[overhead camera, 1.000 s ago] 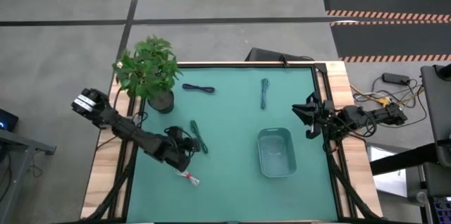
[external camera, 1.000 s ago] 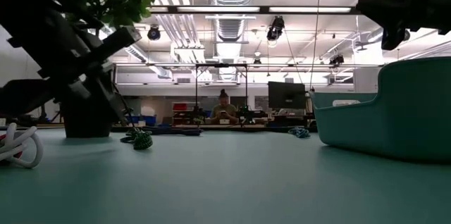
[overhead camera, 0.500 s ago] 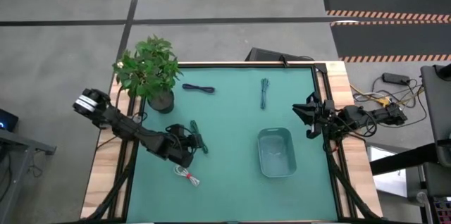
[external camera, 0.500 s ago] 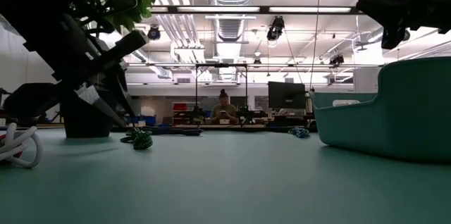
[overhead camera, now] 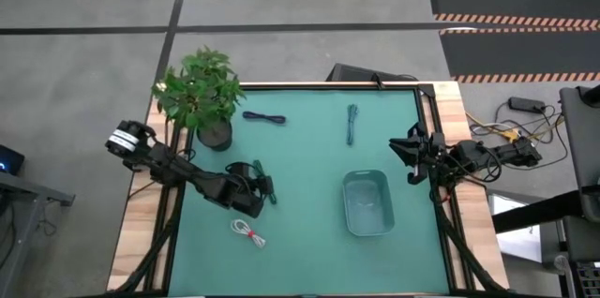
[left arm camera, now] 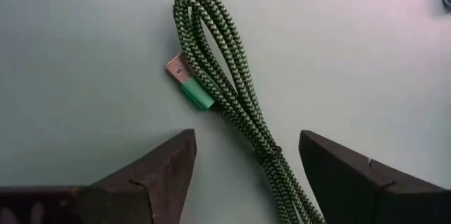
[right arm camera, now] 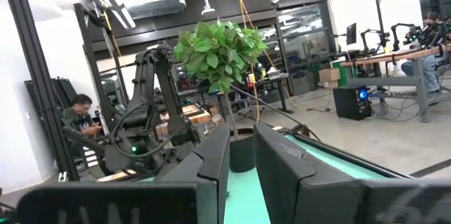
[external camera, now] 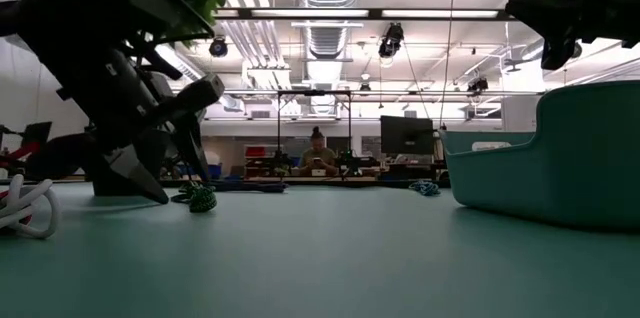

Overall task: Pick and place USB-C Cables
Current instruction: Put the green charger cable into the blue bin

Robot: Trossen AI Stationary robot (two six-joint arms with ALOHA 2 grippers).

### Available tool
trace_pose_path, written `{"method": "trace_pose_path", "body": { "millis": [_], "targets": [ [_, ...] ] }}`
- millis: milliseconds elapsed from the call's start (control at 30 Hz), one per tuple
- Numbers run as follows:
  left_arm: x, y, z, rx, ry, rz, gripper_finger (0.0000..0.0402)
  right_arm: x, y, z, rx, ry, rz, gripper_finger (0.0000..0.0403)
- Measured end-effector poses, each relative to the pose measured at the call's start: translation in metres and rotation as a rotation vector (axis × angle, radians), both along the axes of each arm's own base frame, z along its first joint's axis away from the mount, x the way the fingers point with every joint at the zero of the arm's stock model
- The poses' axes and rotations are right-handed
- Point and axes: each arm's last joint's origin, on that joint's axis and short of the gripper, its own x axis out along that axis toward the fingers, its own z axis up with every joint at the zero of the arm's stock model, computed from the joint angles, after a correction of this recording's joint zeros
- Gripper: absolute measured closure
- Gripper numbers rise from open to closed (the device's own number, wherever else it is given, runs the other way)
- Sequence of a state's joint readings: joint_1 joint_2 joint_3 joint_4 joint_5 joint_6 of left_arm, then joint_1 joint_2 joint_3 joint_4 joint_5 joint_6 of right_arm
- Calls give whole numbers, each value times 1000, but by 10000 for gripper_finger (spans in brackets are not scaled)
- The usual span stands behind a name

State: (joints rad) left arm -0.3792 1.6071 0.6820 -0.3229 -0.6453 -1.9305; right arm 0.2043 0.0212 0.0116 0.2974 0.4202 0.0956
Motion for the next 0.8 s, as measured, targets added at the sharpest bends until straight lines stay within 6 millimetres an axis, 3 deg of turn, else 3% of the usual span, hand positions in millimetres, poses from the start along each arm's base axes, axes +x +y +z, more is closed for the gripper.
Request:
{"method": "trace_pose_path", "body": {
  "millis": [800],
  "targets": [
    [-17, 8, -5, -7, 275, -74, 172, 0, 0, 0, -2, 0, 0, 346]
  ]
}}
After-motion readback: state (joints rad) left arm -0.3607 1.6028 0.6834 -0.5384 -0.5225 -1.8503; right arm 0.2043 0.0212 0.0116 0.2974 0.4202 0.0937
